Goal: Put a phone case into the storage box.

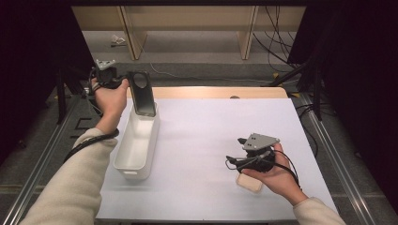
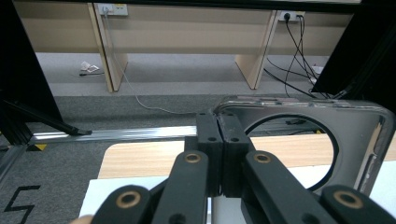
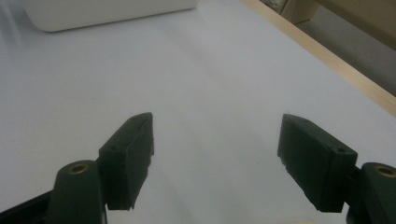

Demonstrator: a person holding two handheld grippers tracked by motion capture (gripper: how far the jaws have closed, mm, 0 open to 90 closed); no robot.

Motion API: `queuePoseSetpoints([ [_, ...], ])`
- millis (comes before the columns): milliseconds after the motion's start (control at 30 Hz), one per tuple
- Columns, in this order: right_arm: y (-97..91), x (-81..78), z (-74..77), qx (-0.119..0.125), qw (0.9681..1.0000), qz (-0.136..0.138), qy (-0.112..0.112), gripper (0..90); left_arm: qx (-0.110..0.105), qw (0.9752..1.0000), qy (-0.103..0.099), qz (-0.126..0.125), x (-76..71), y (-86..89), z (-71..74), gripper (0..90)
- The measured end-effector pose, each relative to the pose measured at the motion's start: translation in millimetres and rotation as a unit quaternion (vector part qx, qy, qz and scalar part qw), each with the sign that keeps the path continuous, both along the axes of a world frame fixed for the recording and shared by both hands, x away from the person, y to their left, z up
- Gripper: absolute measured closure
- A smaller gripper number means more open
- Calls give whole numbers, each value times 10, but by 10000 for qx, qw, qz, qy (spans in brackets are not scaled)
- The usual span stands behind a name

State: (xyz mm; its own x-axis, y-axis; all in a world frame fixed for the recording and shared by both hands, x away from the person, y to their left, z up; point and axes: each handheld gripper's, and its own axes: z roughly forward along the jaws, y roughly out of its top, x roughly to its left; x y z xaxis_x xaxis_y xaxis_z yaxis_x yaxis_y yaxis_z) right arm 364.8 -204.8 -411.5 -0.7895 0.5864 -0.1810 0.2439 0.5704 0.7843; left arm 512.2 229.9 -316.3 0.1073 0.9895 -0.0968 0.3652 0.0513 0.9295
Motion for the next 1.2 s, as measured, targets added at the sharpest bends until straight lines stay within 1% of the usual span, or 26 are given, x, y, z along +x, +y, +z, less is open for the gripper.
queuePoseSetpoints([
  [200, -1, 0, 0, 2, 10000, 4, -7, 279, 99, 9999, 0, 36, 29, 18, -30, 888],
  [433, 2, -3, -1, 4, 10000, -4, 11, 279, 118, 9999, 12, 92, 58, 39, -79, 888],
  [567, 2, -4, 3, -3, 10000, 2, -16, 279, 135, 9999, 40, 96, 83, 37, -120, 887],
  [900, 1, -6, 5, 14, 10000, 5, -5, 279, 272, 9995, 76, 124, 128, 63, -202, 887],
  [1200, 6, -4, -1, 18, 10000, 9, 2, 279, 311, 9994, 109, 139, 158, 82, -282, 887],
])
